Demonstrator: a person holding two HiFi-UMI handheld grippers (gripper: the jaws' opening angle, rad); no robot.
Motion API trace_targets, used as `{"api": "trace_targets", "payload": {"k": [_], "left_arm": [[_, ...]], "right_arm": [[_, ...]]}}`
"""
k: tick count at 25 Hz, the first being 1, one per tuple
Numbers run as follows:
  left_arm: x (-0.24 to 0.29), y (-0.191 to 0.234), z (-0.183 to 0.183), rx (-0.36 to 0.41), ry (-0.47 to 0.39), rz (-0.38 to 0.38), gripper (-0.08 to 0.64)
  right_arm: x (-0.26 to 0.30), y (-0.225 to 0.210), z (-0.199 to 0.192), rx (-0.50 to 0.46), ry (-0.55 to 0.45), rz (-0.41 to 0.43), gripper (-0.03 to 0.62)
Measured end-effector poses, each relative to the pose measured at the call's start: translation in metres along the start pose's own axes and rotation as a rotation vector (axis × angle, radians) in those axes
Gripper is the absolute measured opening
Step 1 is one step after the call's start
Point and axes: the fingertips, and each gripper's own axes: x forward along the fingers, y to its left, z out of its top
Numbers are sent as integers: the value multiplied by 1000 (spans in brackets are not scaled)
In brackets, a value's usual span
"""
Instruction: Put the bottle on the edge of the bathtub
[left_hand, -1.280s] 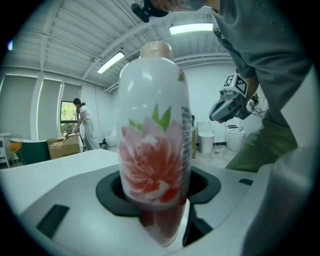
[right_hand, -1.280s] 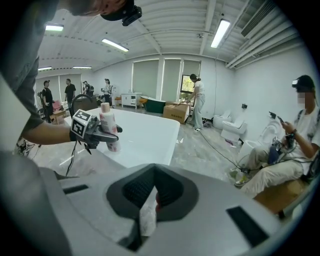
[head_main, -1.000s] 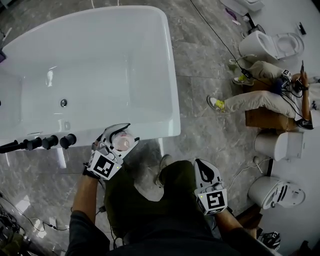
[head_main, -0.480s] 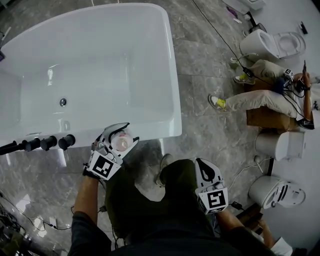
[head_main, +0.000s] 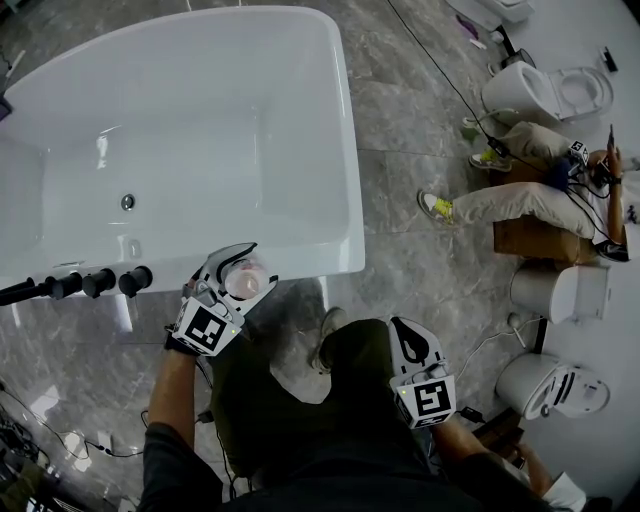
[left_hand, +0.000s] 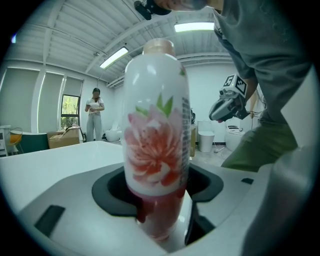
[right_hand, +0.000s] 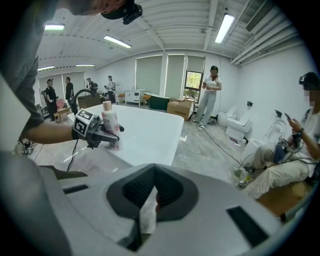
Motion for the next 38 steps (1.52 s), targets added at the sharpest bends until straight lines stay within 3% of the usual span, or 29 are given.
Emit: {"api": "trace_targets", "payload": {"k": [14, 21, 27, 32, 38], "left_arm": [[-22, 4, 9, -44, 22, 5, 314], [-49, 2, 32, -84, 47, 55, 318], [-85, -7, 76, -143, 78, 123, 318], [-112, -13, 135, -197, 77, 188, 313], [-145, -11, 210, -245, 57, 294, 260]], "right_arm": [[-2, 4, 7, -4, -24, 18, 2], [-20, 6, 32, 8, -58, 38, 2], [-52, 9, 73, 22, -111, 70, 0], [-82, 8, 122, 28, -163, 97, 0], [-110, 9, 185, 29, -218, 128, 0]]}}
